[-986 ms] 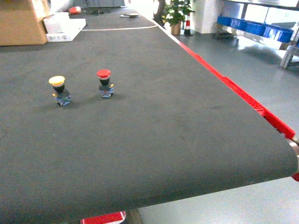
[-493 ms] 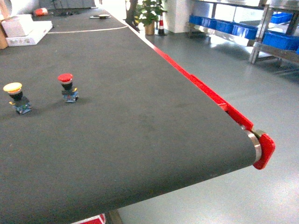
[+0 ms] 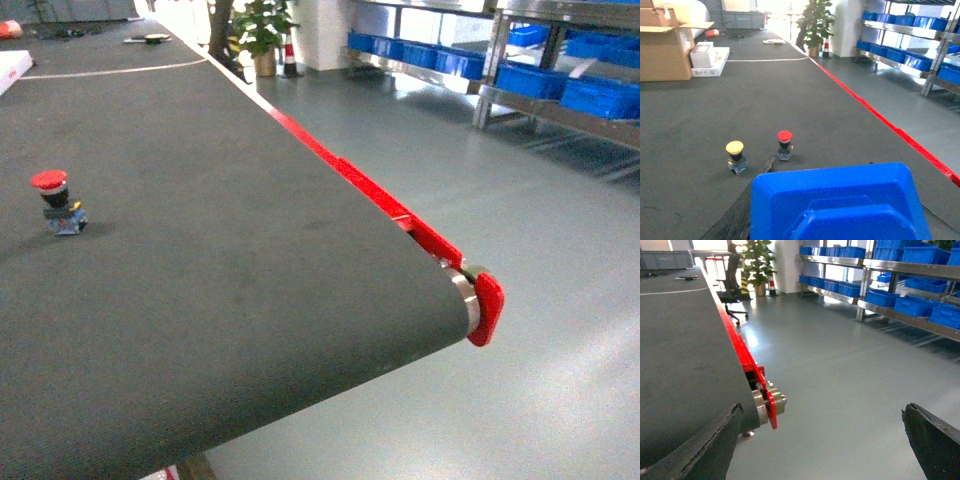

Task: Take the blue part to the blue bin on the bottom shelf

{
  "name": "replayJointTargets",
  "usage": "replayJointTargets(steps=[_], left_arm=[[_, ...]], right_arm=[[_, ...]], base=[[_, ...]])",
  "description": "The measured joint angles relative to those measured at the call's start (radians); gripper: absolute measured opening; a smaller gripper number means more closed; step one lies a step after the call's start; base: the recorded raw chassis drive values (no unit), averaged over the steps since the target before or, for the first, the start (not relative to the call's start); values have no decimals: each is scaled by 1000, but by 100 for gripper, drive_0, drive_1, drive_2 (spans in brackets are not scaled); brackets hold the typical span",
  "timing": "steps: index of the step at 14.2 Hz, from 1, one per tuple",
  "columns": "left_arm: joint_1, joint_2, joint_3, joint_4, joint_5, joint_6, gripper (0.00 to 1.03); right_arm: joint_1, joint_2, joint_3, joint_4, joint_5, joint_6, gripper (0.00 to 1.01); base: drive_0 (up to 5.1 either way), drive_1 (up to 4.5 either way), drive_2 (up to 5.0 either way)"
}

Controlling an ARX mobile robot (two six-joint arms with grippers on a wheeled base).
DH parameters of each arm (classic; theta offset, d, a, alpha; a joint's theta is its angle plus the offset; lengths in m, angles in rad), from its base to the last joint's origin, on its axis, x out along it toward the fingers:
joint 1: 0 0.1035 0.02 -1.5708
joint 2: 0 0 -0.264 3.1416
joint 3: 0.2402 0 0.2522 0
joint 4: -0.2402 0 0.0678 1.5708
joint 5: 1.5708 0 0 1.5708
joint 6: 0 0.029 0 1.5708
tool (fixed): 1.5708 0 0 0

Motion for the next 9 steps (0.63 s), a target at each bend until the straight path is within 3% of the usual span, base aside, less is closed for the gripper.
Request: replayJointTargets(steps=[9], left_arm=[[0,0,0,0,0,0,45]], right_arm=[[0,0,0,0,0,0,98]], base=[[-159,-159,-159]])
